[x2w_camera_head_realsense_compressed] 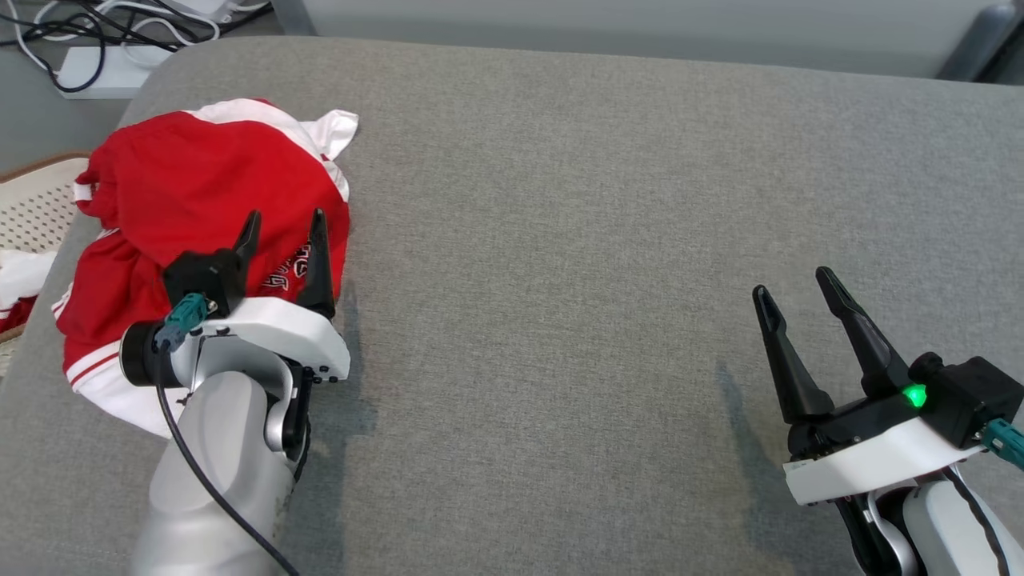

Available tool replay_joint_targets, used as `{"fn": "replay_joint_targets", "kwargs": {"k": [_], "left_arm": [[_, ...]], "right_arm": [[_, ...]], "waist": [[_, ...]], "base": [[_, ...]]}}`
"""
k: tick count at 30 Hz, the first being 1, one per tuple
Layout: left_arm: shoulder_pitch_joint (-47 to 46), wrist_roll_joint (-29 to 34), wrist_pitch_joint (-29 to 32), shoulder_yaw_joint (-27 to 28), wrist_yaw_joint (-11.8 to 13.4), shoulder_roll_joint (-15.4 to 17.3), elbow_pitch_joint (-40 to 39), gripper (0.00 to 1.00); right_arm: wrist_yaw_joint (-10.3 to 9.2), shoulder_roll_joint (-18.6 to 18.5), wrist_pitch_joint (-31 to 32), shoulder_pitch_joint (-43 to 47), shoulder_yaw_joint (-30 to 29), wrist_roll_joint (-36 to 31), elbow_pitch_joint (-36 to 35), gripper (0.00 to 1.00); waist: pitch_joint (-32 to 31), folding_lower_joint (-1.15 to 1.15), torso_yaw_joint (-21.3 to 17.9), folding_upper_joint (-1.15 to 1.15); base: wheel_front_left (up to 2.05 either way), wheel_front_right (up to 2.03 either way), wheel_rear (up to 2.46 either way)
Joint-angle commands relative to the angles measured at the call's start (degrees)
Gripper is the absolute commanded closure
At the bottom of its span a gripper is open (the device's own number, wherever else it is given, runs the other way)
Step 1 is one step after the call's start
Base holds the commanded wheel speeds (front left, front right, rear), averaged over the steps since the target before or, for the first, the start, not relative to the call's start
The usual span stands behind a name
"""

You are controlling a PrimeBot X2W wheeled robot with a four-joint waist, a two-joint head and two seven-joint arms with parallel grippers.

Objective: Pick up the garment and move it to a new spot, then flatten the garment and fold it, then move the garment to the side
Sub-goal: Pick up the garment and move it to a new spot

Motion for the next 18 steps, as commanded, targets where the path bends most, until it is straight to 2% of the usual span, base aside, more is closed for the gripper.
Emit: {"fn": "replay_joint_targets", "kwargs": {"k": [1,7,8,11,18], "left_arm": [[-2.94,0.76,0.48,1.67,0.86,2.43,0.62,0.0],[-7.79,3.97,2.55,0.82,6.09,4.89,8.56,0.0],[-7.79,3.97,2.55,0.82,6.09,4.89,8.56,0.0],[-9.5,4.99,4.15,0.5,8.16,5.94,12.04,0.0],[-11.53,6.6,5.15,-1.0,9.57,7.95,17.61,0.0]], "right_arm": [[0.41,-0.67,-0.77,-1.36,1.18,0.5,-1.58,0.0],[0.41,-1.28,-0.77,-2.05,2.09,1.21,-1.75,0.0],[0.41,-1.28,-0.77,-2.05,2.09,1.21,-1.75,0.0],[0.41,-1.58,-0.77,-2.31,2.49,1.53,-1.81,0.0],[0.41,-2.01,-0.77,-2.77,3.25,2.07,-1.48,0.0]], "waist": [[1.1,0.0,-1.19,0.0],[2.18,0.0,-2.61,0.0],[2.18,0.0,-2.61,0.0],[2.48,0.0,-3.16,0.0],[2.56,0.0,-4.16,0.0]], "base": [[0.0,0.0,0.0],[0.0,0.0,0.0],[0.0,0.0,0.0],[0.0,0.0,0.0],[0.0,0.0,0.0]]}}
